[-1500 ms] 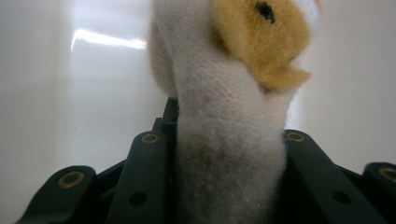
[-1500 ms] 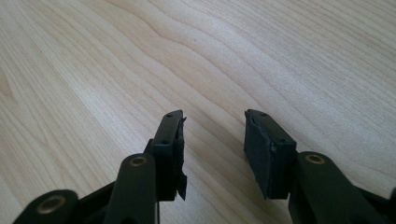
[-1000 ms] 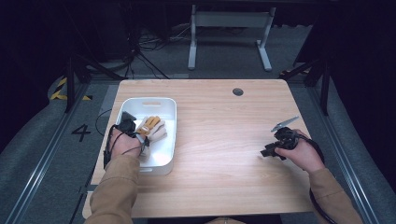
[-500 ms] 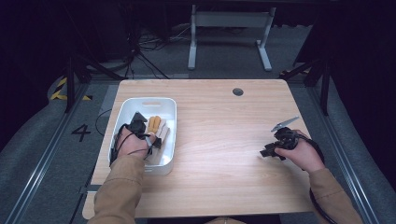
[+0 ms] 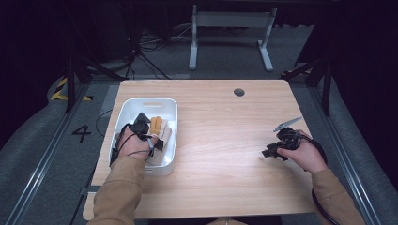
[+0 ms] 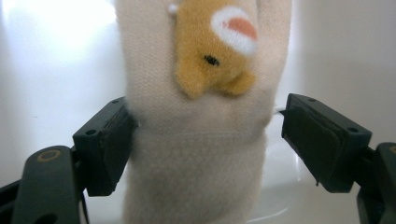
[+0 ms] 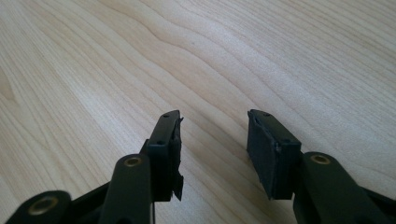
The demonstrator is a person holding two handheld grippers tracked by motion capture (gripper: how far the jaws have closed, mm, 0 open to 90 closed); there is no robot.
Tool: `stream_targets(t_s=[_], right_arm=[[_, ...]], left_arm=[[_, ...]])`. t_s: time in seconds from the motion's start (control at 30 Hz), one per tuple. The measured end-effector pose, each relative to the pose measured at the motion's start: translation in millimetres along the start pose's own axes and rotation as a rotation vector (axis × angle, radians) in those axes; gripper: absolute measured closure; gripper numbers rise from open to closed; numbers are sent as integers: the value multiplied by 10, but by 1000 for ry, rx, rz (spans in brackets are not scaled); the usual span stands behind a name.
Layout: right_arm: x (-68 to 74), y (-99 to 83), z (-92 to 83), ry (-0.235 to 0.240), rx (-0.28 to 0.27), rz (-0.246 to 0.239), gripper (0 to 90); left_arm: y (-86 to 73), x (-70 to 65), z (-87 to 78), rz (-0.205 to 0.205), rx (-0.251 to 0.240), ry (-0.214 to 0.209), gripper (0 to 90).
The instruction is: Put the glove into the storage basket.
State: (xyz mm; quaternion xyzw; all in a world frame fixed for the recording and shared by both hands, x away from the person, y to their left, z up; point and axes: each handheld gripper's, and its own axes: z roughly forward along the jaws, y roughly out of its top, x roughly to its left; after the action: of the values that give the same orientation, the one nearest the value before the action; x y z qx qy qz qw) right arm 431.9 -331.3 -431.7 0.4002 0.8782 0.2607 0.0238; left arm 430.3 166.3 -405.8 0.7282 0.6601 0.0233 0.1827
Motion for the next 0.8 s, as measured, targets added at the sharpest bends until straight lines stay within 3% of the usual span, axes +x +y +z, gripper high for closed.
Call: stream_targets(t_s=[0.2, 0.4, 0.57, 0.67, 0.8], right_arm=[[13, 18, 4, -2, -4, -3, 547], [2, 14, 15, -3, -3, -3, 544], [10, 20, -11, -9, -15, -14, 545], [8, 14, -13, -11, -20, -19, 545], [12, 3, -22, -8, -23, -28, 543]], left_arm=[[-24, -12, -191, 29, -36, 27, 203], [-75, -123, -418, 99, -134, 22, 217], [-148, -278, -616, 163, -216, -46, 221], [-192, -374, -713, 202, -254, -126, 260], [-258, -524, -801, 297, -283, -145, 287]])
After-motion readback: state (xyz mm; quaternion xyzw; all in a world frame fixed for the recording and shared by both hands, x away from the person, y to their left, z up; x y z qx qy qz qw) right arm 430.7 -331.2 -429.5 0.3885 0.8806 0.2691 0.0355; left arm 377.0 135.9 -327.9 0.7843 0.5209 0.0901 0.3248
